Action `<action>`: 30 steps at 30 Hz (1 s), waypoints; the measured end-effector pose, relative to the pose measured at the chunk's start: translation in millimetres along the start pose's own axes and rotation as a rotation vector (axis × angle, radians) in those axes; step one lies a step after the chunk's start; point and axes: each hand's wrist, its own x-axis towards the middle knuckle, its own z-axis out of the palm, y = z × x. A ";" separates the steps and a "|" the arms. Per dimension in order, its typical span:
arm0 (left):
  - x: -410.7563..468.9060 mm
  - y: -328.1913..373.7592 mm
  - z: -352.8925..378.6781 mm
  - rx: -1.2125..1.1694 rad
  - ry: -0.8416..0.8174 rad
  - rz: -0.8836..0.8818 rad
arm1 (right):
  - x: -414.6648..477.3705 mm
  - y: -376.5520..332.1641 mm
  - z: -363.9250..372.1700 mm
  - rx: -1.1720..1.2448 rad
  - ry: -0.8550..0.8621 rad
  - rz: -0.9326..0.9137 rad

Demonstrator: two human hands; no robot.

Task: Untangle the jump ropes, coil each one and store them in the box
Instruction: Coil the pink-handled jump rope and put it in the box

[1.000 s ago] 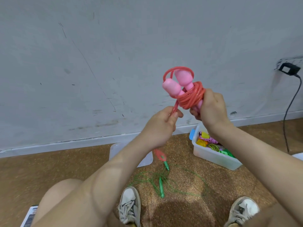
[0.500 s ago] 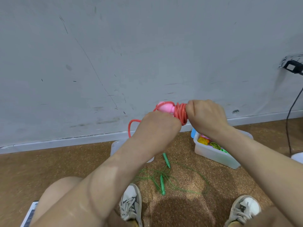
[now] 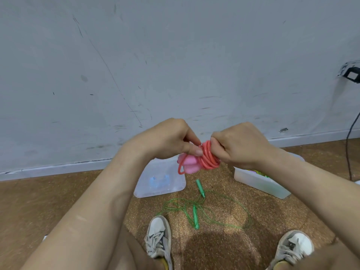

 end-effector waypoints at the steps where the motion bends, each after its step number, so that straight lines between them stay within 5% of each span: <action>1: 0.0 -0.9 -1.5 -0.075 -0.025 -0.002 | -0.9 0.2 -1.9 0.013 0.008 -0.026; 8: 1.7 -16.7 -5.3 -0.344 -0.095 -0.031 | 1.8 -9.5 -10.1 0.153 0.059 -0.117; 11: 4.0 -24.7 3.6 -0.675 -0.241 0.009 | 5.2 -10.7 -19.3 0.336 0.147 -0.072; 15: 12.7 -23.9 19.8 -0.892 -0.198 -0.043 | 9.2 -10.4 -16.4 0.663 0.256 0.173; 19: 15.5 -5.8 23.9 -0.740 0.027 -0.054 | 22.3 -5.5 -6.8 0.883 0.400 0.611; 23: 15.4 6.1 30.7 -0.429 0.234 -0.015 | 24.8 4.7 -15.2 0.957 0.049 0.842; 30: 14.8 11.4 46.2 0.110 0.438 0.335 | 12.6 23.2 -35.7 1.213 -0.719 0.880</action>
